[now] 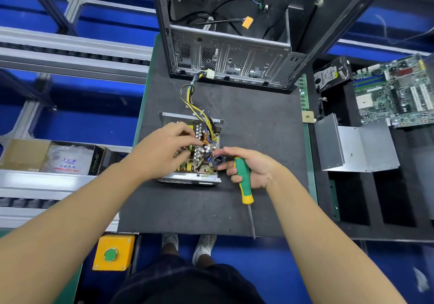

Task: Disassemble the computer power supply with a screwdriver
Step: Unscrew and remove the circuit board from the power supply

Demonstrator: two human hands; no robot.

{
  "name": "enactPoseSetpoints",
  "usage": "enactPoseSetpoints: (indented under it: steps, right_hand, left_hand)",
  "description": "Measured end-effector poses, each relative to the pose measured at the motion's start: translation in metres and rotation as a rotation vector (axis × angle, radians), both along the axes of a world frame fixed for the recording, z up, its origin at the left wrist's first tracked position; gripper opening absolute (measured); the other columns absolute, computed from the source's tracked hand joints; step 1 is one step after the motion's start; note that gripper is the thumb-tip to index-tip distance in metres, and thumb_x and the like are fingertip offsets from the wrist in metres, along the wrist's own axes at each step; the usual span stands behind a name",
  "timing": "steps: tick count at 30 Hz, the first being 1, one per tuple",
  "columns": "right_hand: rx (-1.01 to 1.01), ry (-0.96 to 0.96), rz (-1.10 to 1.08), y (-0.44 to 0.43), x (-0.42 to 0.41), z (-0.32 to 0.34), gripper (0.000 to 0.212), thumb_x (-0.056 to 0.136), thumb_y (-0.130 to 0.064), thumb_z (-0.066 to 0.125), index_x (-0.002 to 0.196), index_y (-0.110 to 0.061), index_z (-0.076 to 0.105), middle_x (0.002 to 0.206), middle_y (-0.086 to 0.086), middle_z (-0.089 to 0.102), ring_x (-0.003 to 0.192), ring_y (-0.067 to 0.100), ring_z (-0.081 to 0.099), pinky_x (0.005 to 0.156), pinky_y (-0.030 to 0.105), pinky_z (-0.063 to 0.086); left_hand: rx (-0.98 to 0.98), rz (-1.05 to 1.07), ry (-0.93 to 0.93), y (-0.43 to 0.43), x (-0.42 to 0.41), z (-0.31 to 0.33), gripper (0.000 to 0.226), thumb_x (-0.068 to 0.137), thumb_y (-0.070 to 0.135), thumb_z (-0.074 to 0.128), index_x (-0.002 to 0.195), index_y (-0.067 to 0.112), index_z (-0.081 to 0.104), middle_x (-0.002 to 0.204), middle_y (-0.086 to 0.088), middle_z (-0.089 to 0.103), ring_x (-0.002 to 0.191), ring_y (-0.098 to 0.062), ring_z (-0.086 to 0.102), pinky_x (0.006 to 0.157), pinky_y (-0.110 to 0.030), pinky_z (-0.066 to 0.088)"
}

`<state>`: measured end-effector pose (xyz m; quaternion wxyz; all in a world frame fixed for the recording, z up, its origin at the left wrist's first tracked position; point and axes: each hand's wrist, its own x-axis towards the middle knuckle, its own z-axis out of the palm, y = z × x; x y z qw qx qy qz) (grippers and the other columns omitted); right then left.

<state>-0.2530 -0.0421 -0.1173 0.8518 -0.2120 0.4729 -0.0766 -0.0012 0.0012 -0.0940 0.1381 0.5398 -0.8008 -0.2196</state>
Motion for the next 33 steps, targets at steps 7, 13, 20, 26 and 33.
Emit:
enactPoseSetpoints:
  steps: [7, 13, 20, 26, 33]
  right_hand:
    - [0.007, 0.107, -0.046, -0.006, 0.007, 0.009, 0.016, 0.092, -0.024, 0.063, 0.090, -0.011, 0.073, 0.073, 0.016, 0.067, 0.047, 0.012, 0.045, 0.039, 0.021, 0.037]
    - [-0.174, 0.175, -0.034, -0.003, 0.008, 0.030, 0.018, 0.092, -0.025, 0.066, 0.101, -0.010, 0.066, 0.088, 0.019, 0.062, 0.057, 0.017, 0.048, 0.050, 0.028, 0.039]
    - [-0.531, 0.240, 0.259, -0.004, -0.011, 0.059, 0.054, 0.086, 0.013, 0.059, 0.131, -0.017, 0.055, 0.105, 0.008, 0.058, 0.074, 0.011, 0.052, 0.065, 0.020, 0.044]
    - [-1.038, 0.407, 0.301, -0.014, -0.016, 0.090, 0.009, 0.097, -0.024, 0.062, 0.105, -0.020, 0.062, 0.112, -0.011, 0.071, 0.104, 0.012, 0.066, 0.094, 0.039, 0.051]
    - [-1.109, 0.265, 0.222, -0.003, -0.005, 0.093, 0.011, 0.098, -0.028, 0.059, 0.100, -0.019, 0.054, 0.096, 0.005, 0.074, 0.092, 0.024, 0.070, 0.091, 0.052, 0.052]
  left_hand:
    - [-0.181, -0.220, -0.166, -0.005, -0.030, 0.001, 0.057, 0.070, 0.050, 0.084, 0.122, 0.034, 0.068, 0.114, 0.006, 0.063, 0.101, -0.023, 0.058, 0.080, -0.040, 0.045]
    - [-0.263, -0.160, -0.150, -0.016, -0.058, -0.008, 0.035, 0.085, 0.055, 0.063, 0.095, 0.022, 0.072, 0.093, 0.005, 0.062, 0.088, -0.021, 0.057, 0.073, -0.035, 0.036]
    - [-0.050, -0.075, 0.139, -0.016, -0.048, -0.019, 0.019, 0.094, 0.033, 0.067, 0.111, 0.025, 0.070, 0.107, 0.009, 0.060, 0.105, -0.015, 0.055, 0.087, -0.039, 0.037]
    - [-0.031, -0.056, 0.174, -0.014, -0.049, -0.019, 0.014, 0.096, 0.018, 0.065, 0.102, 0.022, 0.077, 0.108, 0.007, 0.061, 0.106, -0.017, 0.057, 0.086, -0.043, 0.037]
    - [0.000, -0.069, 0.143, -0.015, -0.050, -0.022, 0.016, 0.099, 0.019, 0.058, 0.102, 0.027, 0.072, 0.111, 0.017, 0.064, 0.108, -0.006, 0.055, 0.084, -0.032, 0.026]
